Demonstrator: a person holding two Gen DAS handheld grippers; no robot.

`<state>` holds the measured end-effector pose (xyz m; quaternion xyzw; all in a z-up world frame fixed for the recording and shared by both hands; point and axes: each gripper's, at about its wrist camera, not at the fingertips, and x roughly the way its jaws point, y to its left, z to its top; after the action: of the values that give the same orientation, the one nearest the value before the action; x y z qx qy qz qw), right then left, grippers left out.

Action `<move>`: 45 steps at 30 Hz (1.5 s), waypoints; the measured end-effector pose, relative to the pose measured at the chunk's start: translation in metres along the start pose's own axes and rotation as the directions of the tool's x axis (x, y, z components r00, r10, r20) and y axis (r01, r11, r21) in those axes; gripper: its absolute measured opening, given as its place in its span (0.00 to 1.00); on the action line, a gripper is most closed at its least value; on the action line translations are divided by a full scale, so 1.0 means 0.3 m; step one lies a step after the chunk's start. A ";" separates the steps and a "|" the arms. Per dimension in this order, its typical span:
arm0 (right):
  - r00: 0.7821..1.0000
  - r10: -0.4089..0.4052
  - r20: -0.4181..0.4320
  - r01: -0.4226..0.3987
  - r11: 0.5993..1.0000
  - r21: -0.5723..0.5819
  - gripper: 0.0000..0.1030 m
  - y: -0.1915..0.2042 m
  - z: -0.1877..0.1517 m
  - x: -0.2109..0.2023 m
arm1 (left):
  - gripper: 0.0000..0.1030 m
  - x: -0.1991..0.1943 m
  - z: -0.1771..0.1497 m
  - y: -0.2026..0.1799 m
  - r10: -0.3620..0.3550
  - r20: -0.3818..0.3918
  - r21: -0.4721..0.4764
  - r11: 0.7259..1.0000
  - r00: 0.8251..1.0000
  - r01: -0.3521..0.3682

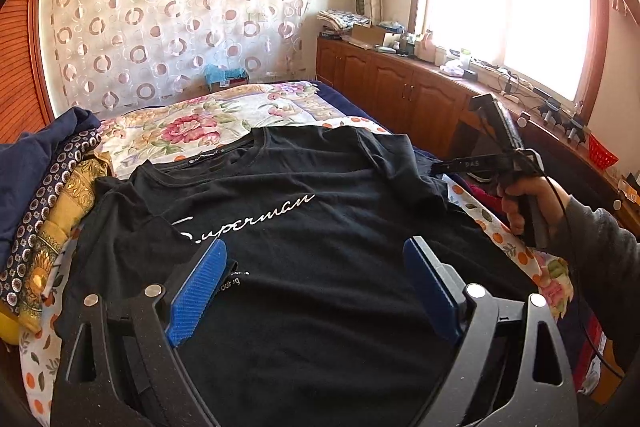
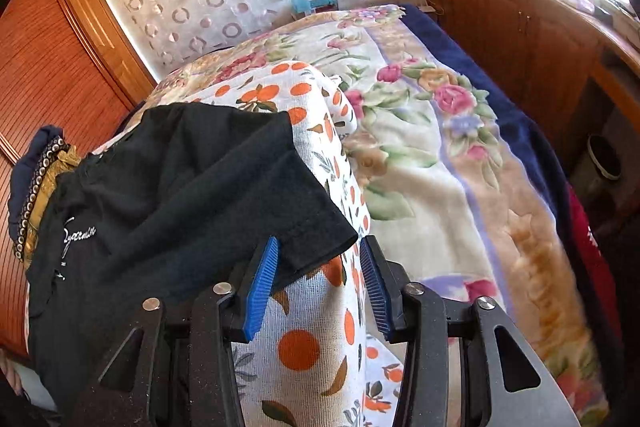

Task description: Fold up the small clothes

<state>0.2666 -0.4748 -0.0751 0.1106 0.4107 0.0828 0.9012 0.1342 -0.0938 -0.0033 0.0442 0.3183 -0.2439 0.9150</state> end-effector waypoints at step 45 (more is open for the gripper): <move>0.996 0.047 -0.078 -0.073 0.929 -0.364 0.15 0.338 -0.117 -0.039 | 0.88 0.056 -0.093 0.124 0.039 -0.066 -0.107 0.993 0.997 -0.046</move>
<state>0.2265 -0.3756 -0.0621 -0.0495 0.4147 0.1891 0.8887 0.1478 -0.0615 -0.0383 0.0088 0.3590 -0.2050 0.9105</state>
